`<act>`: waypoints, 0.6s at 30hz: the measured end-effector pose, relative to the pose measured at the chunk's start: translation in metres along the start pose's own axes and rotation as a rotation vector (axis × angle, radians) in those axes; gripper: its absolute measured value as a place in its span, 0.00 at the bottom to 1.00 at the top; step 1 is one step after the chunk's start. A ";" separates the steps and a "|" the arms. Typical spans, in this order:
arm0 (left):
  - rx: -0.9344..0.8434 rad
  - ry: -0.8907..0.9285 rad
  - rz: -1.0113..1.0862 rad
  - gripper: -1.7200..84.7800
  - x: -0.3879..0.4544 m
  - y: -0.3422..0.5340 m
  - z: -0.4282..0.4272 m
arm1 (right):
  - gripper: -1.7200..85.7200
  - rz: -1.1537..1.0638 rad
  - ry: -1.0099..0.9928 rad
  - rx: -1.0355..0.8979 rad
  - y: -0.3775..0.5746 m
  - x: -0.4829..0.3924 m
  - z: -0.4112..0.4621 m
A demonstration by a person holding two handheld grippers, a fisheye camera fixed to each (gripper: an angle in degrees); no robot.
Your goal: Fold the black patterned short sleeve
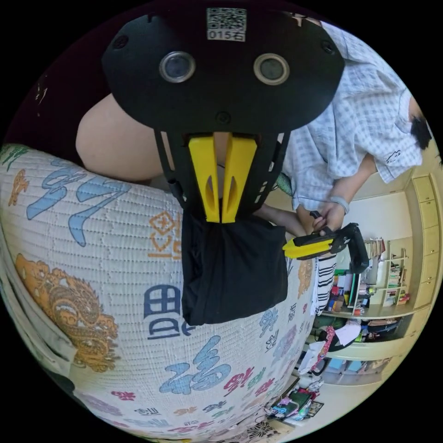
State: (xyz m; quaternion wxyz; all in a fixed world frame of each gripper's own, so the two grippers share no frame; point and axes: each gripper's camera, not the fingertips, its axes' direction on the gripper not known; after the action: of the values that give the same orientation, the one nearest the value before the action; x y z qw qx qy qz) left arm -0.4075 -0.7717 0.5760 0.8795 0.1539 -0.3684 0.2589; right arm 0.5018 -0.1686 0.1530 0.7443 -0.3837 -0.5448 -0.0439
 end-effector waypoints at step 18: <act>-0.099 -0.065 0.136 0.02 0.022 -0.005 0.085 | 0.02 0.078 0.112 -0.030 0.037 0.001 0.040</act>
State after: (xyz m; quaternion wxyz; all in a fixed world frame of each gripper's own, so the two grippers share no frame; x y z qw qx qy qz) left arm -0.4398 -0.8076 0.6495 0.8540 0.0932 -0.4188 0.2944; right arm 0.4892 -0.1169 0.1391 0.7690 -0.4126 -0.4863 -0.0443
